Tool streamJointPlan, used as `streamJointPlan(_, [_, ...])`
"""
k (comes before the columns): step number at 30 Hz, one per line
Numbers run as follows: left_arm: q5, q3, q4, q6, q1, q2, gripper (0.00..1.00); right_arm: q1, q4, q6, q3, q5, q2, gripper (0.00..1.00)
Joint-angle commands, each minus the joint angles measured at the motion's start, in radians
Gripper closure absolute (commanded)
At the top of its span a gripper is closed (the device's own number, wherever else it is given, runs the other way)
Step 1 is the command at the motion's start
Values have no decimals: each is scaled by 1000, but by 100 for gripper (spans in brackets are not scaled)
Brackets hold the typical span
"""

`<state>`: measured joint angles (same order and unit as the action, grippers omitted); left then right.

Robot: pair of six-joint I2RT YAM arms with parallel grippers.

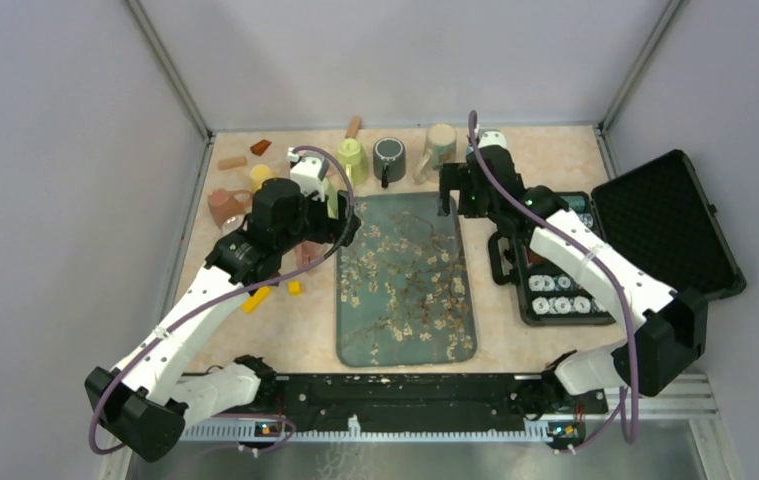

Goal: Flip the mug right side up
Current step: Turn over the cup at the corner of the board.

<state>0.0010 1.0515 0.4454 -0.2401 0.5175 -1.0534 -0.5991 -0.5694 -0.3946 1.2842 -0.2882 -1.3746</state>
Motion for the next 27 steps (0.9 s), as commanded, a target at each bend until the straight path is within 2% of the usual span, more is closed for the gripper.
streamJointPlan(1, [15, -7, -44, 11, -4, 9, 1, -4, -1, -7, 71, -28, -25, 1])
streamJointPlan(14, [54, -43, -81, 0, -4, -4, 2, 0, 8, -51, 177, -75, -172, 1])
streamJointPlan(27, [105, -26, -61, 10, -6, -16, 2, 113, -13, -81, 456, -106, -506, 4])
